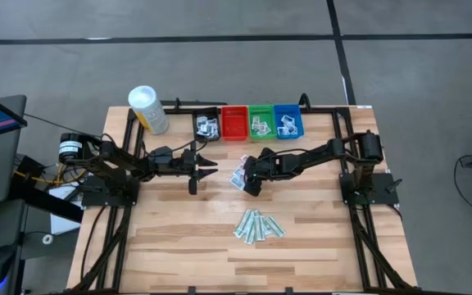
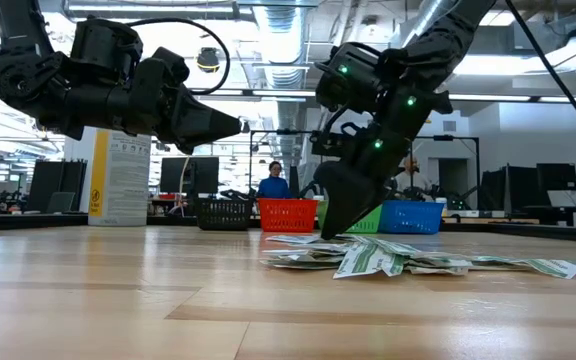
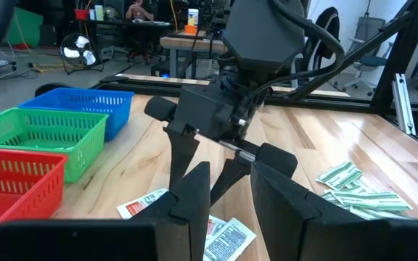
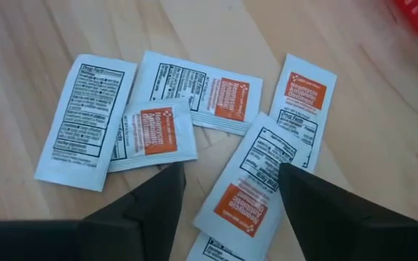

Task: Pick & Place First Aid Supplies
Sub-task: Put the orange ointment pack into the green bin

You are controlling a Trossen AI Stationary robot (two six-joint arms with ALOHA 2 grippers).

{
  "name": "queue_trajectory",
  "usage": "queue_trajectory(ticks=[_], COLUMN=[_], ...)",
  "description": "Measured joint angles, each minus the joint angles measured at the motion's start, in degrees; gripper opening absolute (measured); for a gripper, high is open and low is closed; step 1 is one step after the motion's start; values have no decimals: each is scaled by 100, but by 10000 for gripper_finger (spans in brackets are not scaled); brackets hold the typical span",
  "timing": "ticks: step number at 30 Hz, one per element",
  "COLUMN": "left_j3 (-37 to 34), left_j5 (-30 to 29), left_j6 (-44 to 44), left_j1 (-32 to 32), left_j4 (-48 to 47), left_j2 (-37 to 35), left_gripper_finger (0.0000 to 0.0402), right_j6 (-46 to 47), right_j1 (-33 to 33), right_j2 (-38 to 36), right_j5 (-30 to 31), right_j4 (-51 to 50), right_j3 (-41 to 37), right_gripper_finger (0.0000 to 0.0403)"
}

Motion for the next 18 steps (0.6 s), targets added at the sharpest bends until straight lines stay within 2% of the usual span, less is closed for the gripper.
queue_trajectory(ticks=[18], left_j3=[0], left_j5=[0], left_j6=[15], left_j1=[0], left_j4=[2], left_j2=[0], left_gripper_finger=[102], right_j6=[0], right_j1=[-7], right_j2=[-9], right_j5=[-57], right_j4=[-51], right_j3=[-8], right_gripper_finger=[117])
